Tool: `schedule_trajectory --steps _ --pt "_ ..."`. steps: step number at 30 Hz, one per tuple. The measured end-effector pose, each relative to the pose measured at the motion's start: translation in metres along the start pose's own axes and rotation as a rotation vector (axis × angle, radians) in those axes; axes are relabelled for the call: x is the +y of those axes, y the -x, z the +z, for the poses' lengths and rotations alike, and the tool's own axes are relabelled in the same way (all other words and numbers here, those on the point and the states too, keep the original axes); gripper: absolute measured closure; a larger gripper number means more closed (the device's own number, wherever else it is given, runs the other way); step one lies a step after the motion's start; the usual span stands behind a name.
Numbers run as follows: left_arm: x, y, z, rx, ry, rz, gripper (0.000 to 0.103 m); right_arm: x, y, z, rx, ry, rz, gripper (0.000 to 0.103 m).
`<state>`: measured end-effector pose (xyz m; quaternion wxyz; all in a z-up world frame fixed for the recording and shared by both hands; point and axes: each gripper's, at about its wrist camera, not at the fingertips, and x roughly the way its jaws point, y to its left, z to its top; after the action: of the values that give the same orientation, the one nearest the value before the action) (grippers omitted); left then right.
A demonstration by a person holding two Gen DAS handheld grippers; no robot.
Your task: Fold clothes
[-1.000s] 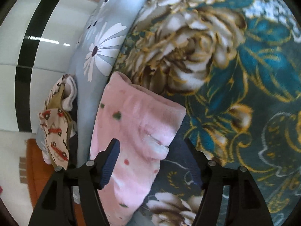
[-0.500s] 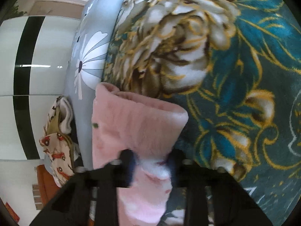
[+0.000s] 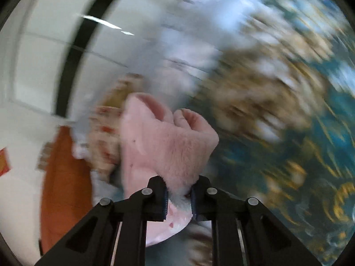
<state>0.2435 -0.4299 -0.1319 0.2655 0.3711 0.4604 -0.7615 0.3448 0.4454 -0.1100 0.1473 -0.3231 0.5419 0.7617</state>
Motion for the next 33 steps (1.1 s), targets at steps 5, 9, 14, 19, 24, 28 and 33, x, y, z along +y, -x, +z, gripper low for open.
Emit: schedule_trajectory --steps 5,9,14,19,24,28,33 --pt "0.058 -0.008 -0.039 0.052 0.083 0.118 0.094 -0.057 -0.020 -0.023 0.039 -0.174 -0.063 0.087" --pt "0.051 0.003 -0.040 0.033 0.072 0.118 0.094 -0.052 -0.019 -0.017 0.050 -0.139 -0.058 0.086" --pt "-0.026 0.037 -0.032 -0.063 -0.149 0.097 0.094 -0.038 -0.022 -0.015 0.071 -0.095 -0.107 0.080" --pt "-0.143 0.081 -0.075 -0.160 -0.534 -0.009 0.094 -0.048 -0.021 -0.022 0.056 -0.174 -0.090 0.072" --pt "-0.229 0.076 -0.175 -0.094 -0.834 -0.125 0.094 -0.038 -0.024 -0.026 0.051 -0.120 -0.135 0.069" --pt "-0.260 0.040 -0.260 0.048 -0.970 -0.129 0.094 -0.023 -0.018 -0.029 0.047 -0.020 -0.183 0.069" --pt "-0.258 -0.004 -0.333 0.239 -1.031 -0.012 0.094 -0.015 0.009 -0.026 -0.004 0.062 -0.368 0.046"
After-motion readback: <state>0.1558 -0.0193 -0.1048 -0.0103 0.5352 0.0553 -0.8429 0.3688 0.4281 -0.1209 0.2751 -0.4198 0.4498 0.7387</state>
